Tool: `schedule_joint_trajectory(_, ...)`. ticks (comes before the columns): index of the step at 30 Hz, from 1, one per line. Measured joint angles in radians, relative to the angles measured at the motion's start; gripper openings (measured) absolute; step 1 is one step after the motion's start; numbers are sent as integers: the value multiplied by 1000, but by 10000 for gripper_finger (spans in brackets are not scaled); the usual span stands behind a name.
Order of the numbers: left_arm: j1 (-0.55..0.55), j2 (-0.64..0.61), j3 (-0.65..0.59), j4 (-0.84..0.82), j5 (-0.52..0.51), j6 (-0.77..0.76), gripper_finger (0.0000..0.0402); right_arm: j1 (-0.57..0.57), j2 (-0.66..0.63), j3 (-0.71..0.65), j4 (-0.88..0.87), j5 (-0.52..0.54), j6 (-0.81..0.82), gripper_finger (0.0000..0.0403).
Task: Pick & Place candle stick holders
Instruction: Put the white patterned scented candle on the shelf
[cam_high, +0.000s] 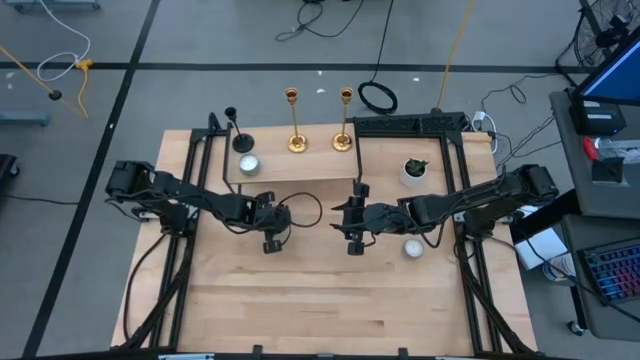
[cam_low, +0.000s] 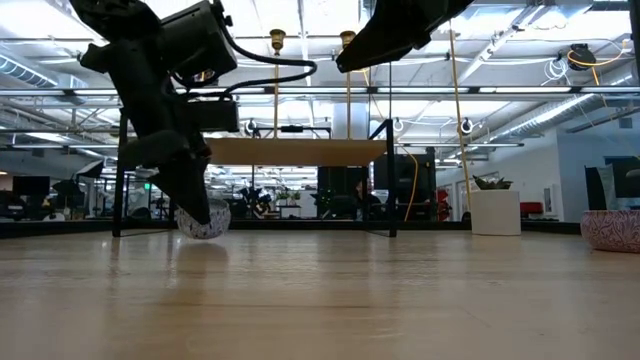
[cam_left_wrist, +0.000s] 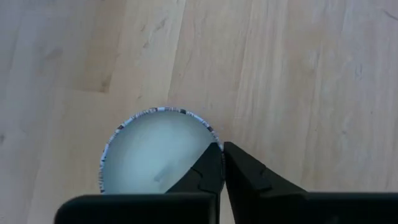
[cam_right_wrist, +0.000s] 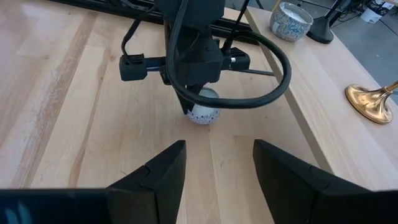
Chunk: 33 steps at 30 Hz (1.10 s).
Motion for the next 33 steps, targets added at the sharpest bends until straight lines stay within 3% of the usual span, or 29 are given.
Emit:
schedule_joint_trajectory(7, -49, -24, 62, -2, 31, 16, 10, 0, 0, 0, 0, 0, 0, 186)
schedule_joint_trajectory(15, -88, -117, 210, -10, 33, 142, 9, 0, 0, 0, 0, 0, 0, 187)
schedule_joint_trajectory(24, 55, -169, 404, -131, 29, 118, 6, 0, 0, 0, 10, 0, 0, 187)
schedule_joint_trajectory(33, 220, -140, 428, -213, 32, 126, 5, 0, 0, 0, 8, 0, 11, 187)
